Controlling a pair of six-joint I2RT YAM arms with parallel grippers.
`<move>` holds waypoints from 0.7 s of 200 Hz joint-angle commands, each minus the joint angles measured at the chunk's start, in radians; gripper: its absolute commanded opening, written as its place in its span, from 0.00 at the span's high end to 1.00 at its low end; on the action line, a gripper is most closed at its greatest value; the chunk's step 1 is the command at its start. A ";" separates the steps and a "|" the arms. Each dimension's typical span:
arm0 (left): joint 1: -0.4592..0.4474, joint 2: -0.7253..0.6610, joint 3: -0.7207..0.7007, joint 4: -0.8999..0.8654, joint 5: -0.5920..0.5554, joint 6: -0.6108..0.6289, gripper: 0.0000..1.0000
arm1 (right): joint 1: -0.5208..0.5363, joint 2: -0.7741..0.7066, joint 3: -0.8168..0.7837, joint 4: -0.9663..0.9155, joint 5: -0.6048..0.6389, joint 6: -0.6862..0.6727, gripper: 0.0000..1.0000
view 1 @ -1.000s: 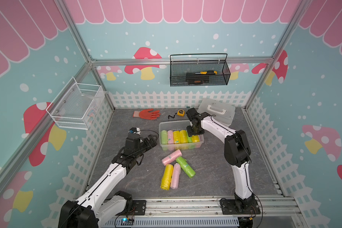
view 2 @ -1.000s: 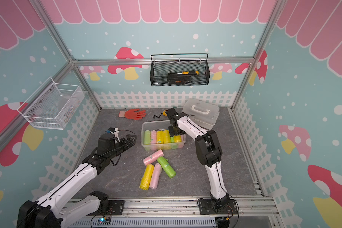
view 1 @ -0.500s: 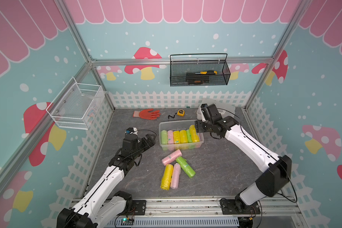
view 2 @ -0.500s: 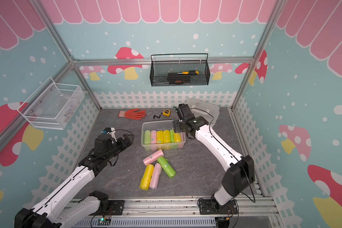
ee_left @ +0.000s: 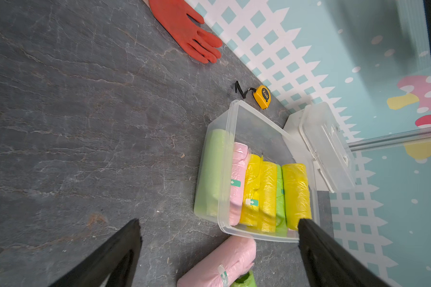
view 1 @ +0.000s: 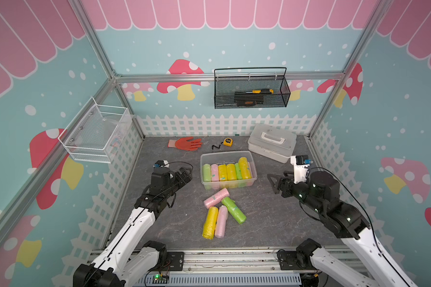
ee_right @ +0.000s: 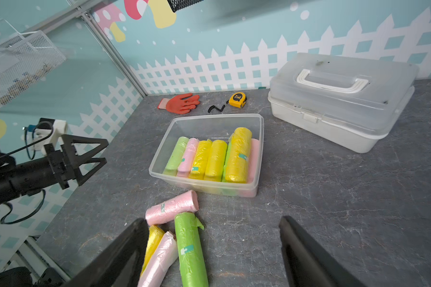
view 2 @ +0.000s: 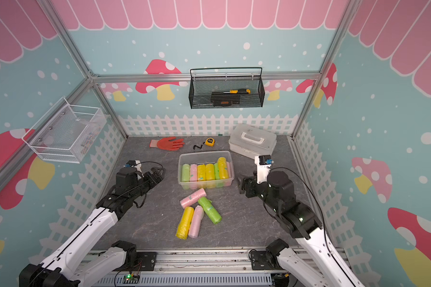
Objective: Put the roll of trash bags into the storage box
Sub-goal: Pick up the roll of trash bags from the center of the board.
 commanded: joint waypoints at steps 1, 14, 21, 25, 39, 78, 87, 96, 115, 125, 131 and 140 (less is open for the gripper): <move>0.008 0.023 0.032 -0.024 0.031 0.005 0.02 | 0.002 -0.113 -0.151 0.112 0.059 0.002 0.09; 0.010 0.032 0.038 -0.029 0.043 0.003 0.02 | 0.002 -0.165 -0.226 0.167 0.113 0.007 0.05; 0.011 0.034 0.040 -0.030 0.048 0.005 0.02 | 0.002 -0.178 -0.258 0.190 0.137 0.010 0.04; 0.012 0.035 0.041 -0.032 0.049 0.005 0.02 | 0.003 -0.179 -0.274 0.206 0.148 0.012 0.04; 0.013 0.036 0.041 -0.032 0.051 0.005 0.02 | 0.003 -0.169 -0.306 0.251 0.154 0.009 0.02; 0.012 0.031 0.046 -0.042 0.077 -0.003 0.02 | 0.002 -0.065 -0.280 0.275 0.110 -0.005 0.02; 0.013 0.024 0.044 -0.045 0.087 -0.002 0.02 | 0.002 -0.036 -0.267 0.265 0.106 -0.001 0.02; 0.012 0.016 0.046 -0.055 0.096 0.002 0.02 | 0.002 -0.012 -0.256 0.258 0.105 -0.003 0.02; 0.012 0.000 0.053 -0.080 0.111 0.013 0.02 | 0.003 0.034 -0.241 0.251 0.100 -0.010 0.02; 0.010 -0.011 0.055 -0.096 0.115 0.025 0.02 | 0.002 0.048 -0.231 0.241 0.100 -0.017 0.02; 0.010 -0.020 0.053 -0.111 0.114 0.035 0.02 | 0.003 0.053 -0.224 0.228 0.109 -0.016 0.03; 0.007 -0.036 0.042 -0.131 0.115 0.053 0.02 | 0.002 0.052 -0.221 0.207 0.134 -0.008 0.03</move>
